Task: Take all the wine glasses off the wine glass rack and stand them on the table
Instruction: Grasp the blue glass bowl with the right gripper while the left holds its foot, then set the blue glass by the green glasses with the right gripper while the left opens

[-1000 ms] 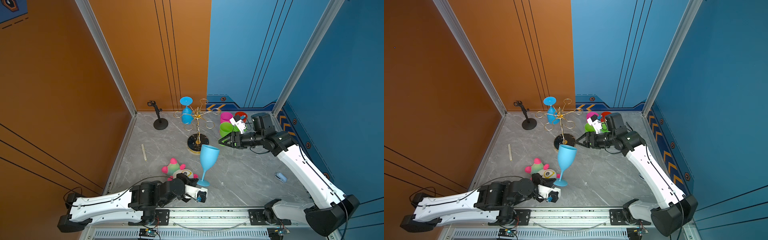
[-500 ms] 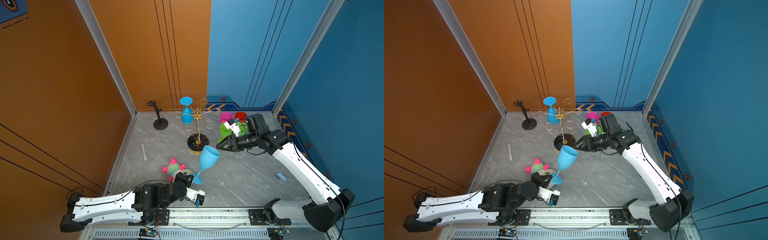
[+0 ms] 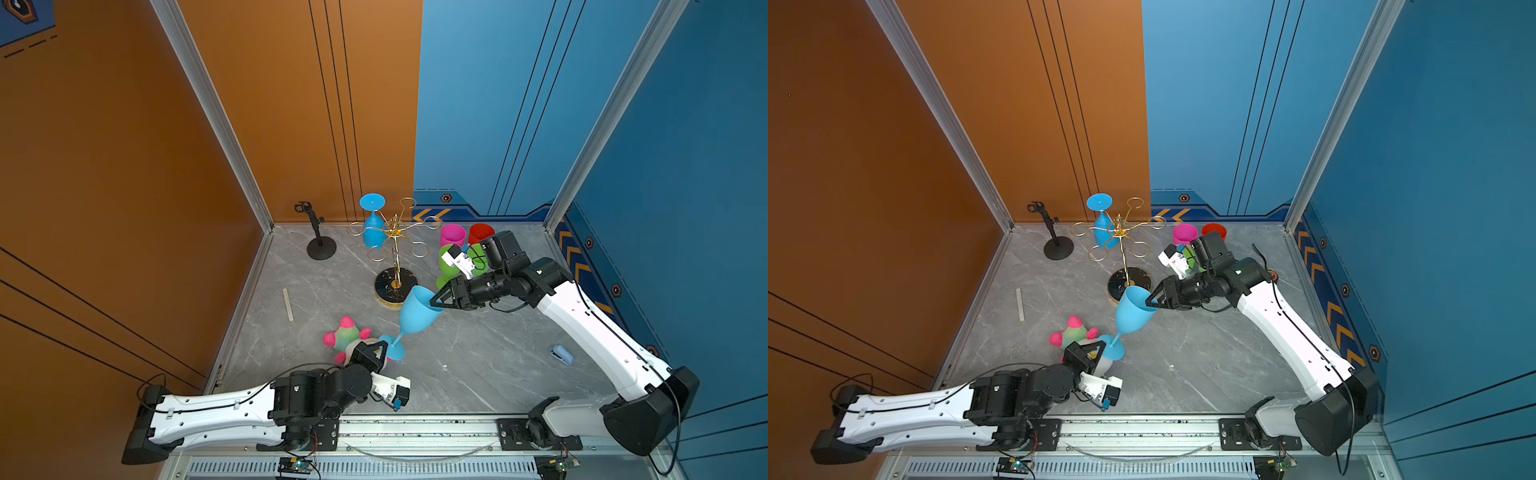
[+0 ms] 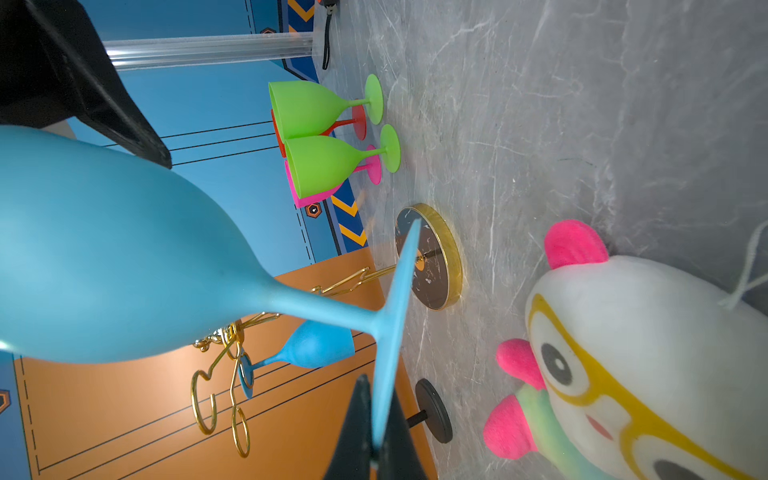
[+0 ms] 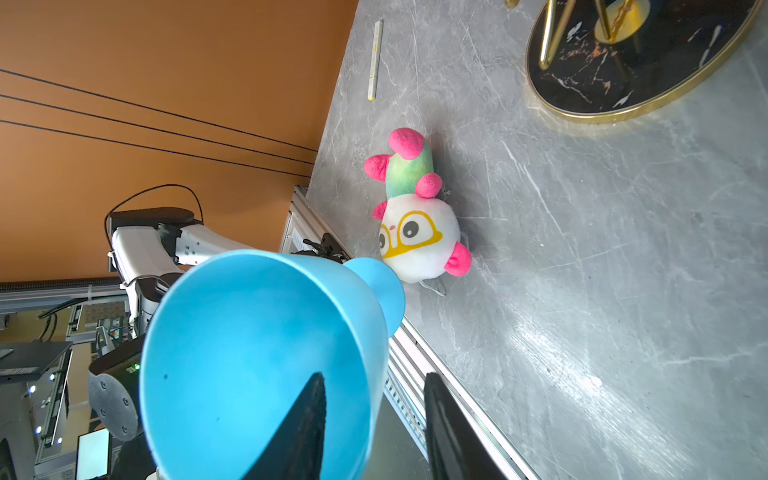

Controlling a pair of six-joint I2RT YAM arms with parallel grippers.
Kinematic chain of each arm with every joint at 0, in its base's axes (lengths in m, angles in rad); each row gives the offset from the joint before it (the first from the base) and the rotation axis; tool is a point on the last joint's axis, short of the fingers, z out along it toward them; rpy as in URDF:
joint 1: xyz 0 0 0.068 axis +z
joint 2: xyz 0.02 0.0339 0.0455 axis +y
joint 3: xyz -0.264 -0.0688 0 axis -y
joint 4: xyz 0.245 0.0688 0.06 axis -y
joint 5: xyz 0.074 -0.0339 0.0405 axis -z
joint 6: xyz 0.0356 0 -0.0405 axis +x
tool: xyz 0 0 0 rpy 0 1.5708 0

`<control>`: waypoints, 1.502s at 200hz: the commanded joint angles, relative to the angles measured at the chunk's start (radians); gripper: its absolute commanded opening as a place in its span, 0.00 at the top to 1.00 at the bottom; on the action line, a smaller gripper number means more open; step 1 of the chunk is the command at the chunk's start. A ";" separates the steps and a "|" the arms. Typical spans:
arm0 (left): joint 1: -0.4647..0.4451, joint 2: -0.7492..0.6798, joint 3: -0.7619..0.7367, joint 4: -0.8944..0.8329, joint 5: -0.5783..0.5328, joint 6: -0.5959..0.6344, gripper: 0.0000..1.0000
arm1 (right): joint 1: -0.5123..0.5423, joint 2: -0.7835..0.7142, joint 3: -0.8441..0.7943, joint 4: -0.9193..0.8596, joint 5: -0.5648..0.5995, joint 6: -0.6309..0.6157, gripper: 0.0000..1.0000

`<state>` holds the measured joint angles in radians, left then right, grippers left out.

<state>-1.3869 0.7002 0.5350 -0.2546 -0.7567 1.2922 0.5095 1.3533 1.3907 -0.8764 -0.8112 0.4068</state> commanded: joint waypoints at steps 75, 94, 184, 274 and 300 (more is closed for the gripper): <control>0.016 0.045 -0.032 0.167 -0.038 0.091 1.00 | -0.004 0.000 -0.019 -0.029 0.003 -0.037 1.00; 0.018 0.049 -0.032 0.172 -0.033 0.089 0.96 | -0.011 -0.004 -0.025 -0.028 0.000 -0.036 1.00; 0.024 0.031 -0.017 0.075 0.048 -0.088 0.35 | -0.127 -0.078 -0.051 -0.029 0.091 -0.046 1.00; 0.055 0.106 0.179 -0.054 -0.109 -0.757 0.01 | -0.142 -0.060 -0.009 -0.117 0.616 -0.158 1.00; 0.092 0.099 0.242 -0.089 -0.111 -0.964 0.01 | -0.114 -0.009 -0.007 -0.117 0.737 -0.173 1.00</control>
<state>-1.3281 0.8108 0.7204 -0.2939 -0.8200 0.6109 0.3687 1.2987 1.3544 -0.9577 -0.2623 0.2790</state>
